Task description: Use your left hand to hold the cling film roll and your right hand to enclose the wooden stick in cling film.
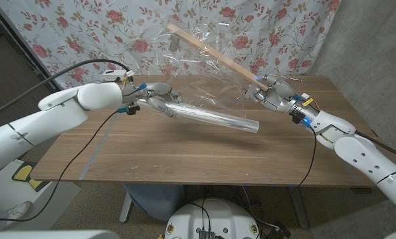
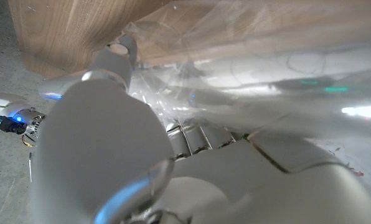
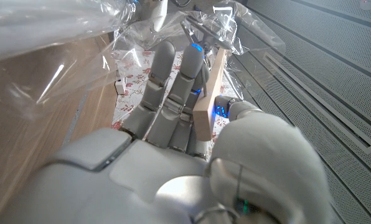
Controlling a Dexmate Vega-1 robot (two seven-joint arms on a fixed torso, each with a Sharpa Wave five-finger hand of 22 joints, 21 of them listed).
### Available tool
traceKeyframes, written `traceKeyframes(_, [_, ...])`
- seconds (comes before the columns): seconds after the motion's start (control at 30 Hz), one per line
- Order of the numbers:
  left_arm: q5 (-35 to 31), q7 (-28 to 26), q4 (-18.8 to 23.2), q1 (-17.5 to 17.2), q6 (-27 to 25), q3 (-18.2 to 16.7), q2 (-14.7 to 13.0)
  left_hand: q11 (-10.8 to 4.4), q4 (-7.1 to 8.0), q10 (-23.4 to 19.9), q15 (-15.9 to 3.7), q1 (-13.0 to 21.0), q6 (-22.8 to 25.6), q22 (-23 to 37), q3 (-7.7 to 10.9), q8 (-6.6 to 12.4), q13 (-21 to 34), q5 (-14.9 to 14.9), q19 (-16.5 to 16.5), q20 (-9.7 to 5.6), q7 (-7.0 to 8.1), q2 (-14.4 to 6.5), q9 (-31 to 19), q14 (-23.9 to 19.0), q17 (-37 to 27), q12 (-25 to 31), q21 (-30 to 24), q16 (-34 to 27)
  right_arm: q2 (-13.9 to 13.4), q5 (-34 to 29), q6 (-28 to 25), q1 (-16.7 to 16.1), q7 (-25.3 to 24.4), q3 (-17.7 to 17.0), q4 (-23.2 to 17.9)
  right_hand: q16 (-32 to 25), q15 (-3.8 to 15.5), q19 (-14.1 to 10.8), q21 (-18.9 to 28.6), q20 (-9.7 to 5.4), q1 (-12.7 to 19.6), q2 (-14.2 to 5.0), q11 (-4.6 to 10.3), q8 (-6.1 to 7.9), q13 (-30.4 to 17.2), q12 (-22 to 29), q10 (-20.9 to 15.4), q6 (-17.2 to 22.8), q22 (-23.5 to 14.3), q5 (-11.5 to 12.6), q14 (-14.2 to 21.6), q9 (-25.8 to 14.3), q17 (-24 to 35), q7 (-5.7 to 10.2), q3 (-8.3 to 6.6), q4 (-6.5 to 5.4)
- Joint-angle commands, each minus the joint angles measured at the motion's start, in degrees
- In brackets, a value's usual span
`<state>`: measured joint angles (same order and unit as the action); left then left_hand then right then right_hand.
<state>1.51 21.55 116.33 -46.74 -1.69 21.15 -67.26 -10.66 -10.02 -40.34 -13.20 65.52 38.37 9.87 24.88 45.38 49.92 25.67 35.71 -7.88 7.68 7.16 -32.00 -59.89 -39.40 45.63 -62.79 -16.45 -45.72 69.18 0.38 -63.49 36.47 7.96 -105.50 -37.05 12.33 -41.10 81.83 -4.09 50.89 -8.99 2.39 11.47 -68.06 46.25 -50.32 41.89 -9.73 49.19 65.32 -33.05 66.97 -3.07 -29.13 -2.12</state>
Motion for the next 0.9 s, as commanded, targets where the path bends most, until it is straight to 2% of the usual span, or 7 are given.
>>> traceKeyframes(0.03, [-1.2, -0.7, -1.5, 1.7, -1.4, 0.8, 0.9, -0.07, 1.10, -0.6, -0.02, 6.2, 1.7, 0.1, 1.61, 5.66, 0.3, 0.3, -0.3, -0.28, 0.79, -7.7, -4.1, -0.5, -0.2, 0.1, -0.5, 0.2, 0.1, 0.4, -1.1, 1.7, 2.9, 0.7, 1.8, 0.1, 0.28, -0.2, 0.6, -2.72, 0.8, -1.20, 3.88, 0.17, -0.4, 0.5, -4.0, 5.0, -0.2, 0.5, -0.1, -0.3, 0.0, 4.49, -15.99, 9.50])
traceKeyframes(0.63, [-4.1, -2.8, -2.6, 5.1, -2.4, 0.7, 2.0, 0.06, 1.13, -0.6, -0.02, 6.2, 1.5, 0.1, 1.65, 5.79, 0.5, 0.4, -0.3, -0.33, 0.96, -7.7, -4.2, -0.8, -0.3, 0.0, -0.8, 0.7, -0.8, -0.9, -2.9, 4.7, 7.3, 3.0, 4.6, 0.0, 0.31, -0.4, 0.7, -2.74, 1.0, -1.23, 3.56, 0.02, -0.2, 0.7, -4.0, 4.9, -0.2, 0.6, 0.0, -0.1, 0.0, 4.17, -16.16, 9.65])
traceKeyframes(0.9, [-5.3, -1.9, -2.9, 6.7, -2.8, 1.4, 2.3, 0.05, 1.08, -0.6, -0.02, 6.2, 1.6, 0.1, 1.64, 5.73, 0.5, 0.4, -0.4, -0.35, 0.94, -7.6, -3.9, -0.8, -0.5, 0.0, -0.9, 0.9, -0.7, -1.5, -2.7, 5.3, 8.9, 3.8, 5.8, 0.0, 0.29, -0.3, 0.9, -2.73, 1.1, -1.24, 3.53, 0.03, 0.0, 0.7, -3.9, 4.9, -0.2, 0.6, 0.0, -0.1, 0.1, 4.02, -16.22, 9.74])
